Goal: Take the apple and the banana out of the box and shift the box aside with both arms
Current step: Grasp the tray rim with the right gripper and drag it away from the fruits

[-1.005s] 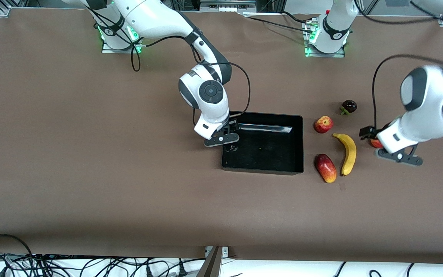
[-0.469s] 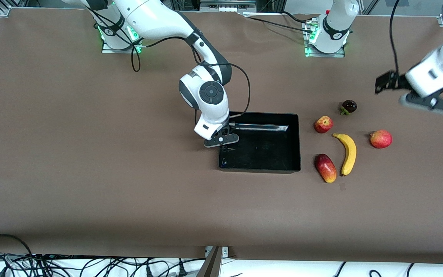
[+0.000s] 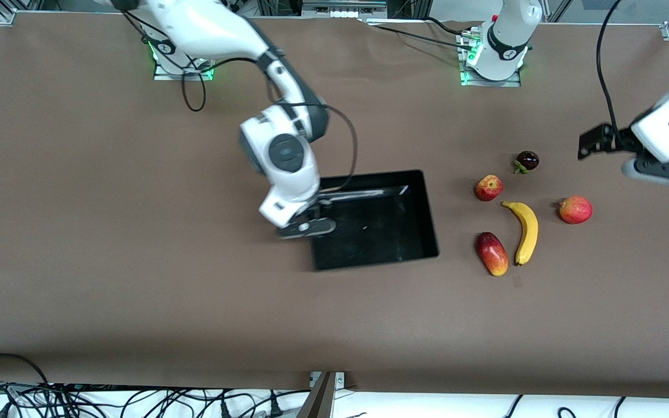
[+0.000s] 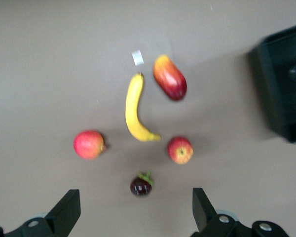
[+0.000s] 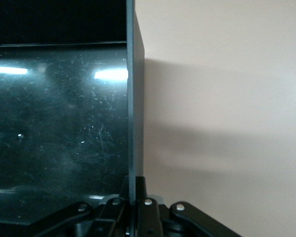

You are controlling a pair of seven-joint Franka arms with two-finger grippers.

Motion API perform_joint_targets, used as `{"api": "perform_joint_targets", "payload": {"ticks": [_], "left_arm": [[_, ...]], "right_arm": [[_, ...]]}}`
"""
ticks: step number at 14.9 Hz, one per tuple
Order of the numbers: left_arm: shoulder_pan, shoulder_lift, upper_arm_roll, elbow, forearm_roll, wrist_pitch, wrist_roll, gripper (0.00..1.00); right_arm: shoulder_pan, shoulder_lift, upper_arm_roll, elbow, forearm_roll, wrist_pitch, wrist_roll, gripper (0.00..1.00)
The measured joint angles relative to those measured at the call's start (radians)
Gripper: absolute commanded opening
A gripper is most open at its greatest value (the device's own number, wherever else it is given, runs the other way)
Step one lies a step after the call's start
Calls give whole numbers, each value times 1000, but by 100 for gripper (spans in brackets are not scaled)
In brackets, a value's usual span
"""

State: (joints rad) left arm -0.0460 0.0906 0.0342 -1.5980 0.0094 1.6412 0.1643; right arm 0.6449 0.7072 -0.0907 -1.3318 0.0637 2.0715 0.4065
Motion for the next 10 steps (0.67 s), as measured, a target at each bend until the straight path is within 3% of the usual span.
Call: {"api": "perform_joint_targets", "payload": {"ticks": [6, 10], "left_arm": [[-15, -71, 30, -86, -6, 32, -57, 100], [-15, -84, 38, -106, -6, 37, -62, 100]], "right_arm": [[-334, -118, -3, -9, 0, -210, -299, 0], [-453, -181, -3, -126, 0, -207, -390, 0]]}}
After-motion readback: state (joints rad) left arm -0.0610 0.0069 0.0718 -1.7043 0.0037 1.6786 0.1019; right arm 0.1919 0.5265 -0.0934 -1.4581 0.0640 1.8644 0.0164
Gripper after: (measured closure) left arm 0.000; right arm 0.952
